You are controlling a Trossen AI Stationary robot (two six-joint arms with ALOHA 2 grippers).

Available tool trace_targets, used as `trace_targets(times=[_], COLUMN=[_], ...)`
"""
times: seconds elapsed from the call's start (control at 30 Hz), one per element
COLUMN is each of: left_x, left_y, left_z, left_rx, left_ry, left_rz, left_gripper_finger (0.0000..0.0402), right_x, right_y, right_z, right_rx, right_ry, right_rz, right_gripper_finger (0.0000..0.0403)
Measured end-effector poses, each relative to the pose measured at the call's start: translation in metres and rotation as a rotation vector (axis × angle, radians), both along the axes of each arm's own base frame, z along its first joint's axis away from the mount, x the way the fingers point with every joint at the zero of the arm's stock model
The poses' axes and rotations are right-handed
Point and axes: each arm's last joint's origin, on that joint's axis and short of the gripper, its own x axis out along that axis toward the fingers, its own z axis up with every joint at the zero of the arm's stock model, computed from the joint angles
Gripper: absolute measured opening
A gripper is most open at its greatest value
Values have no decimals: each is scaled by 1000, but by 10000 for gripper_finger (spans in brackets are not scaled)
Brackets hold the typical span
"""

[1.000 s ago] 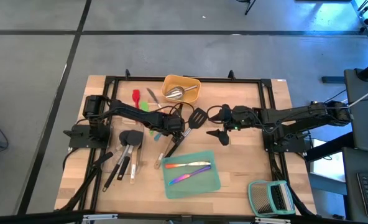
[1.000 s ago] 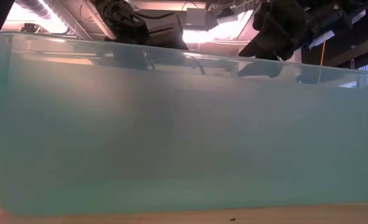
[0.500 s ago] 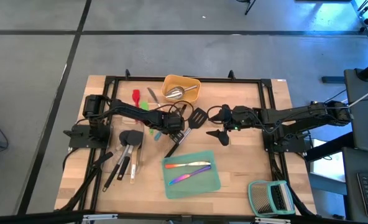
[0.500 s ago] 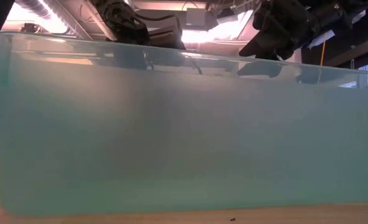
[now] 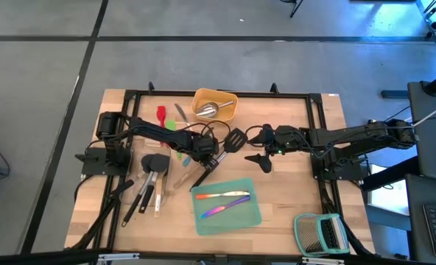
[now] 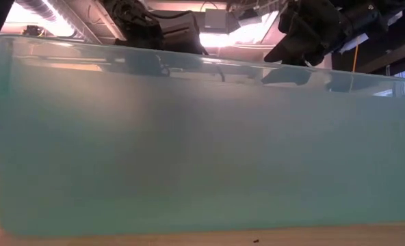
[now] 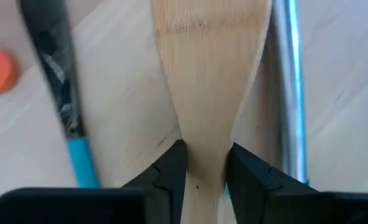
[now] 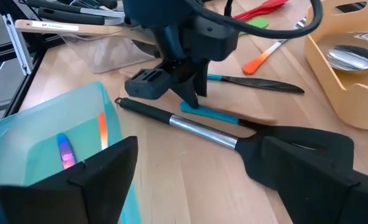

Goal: Pick & Place Kitchen Items
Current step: Put the wooden spatula into the transparent bin

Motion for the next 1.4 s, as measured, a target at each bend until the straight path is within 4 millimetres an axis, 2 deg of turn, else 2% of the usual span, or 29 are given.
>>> trace_targets(times=[0.2, 0.57, 0.63, 0.77, 0.97, 1.2, 1.4], left_x=[-5, -5, -8, -19, -54, -95, -116], left_y=[0, 2, 3, 3, 0, -15, -34], left_z=[12, 26, 37, 71, 117, 138, 184], left_rx=[10, 2, -13, -3, 7, -69, -79], left_ry=[-16, -73, -109, -212, -273, -113, 44], left_rz=[-11, -30, -31, -12, 90, 220, 329], left_gripper_finger=[23, 19, 19, 19, 19, 19, 19], right_x=[0, 0, 0, 0, -1, -2, -3], right_y=[3, 3, 3, 3, 3, 2, 0], right_z=[0, 0, 0, 0, -1, -3, -4], right_rx=[0, 0, 0, -3, -6, -30, -54], right_ry=[0, -1, -1, 1, 14, 37, 51], right_rz=[14, 14, 14, 16, 16, -11, -55], right_gripper_finger=[346, 346, 346, 346, 346, 346, 346])
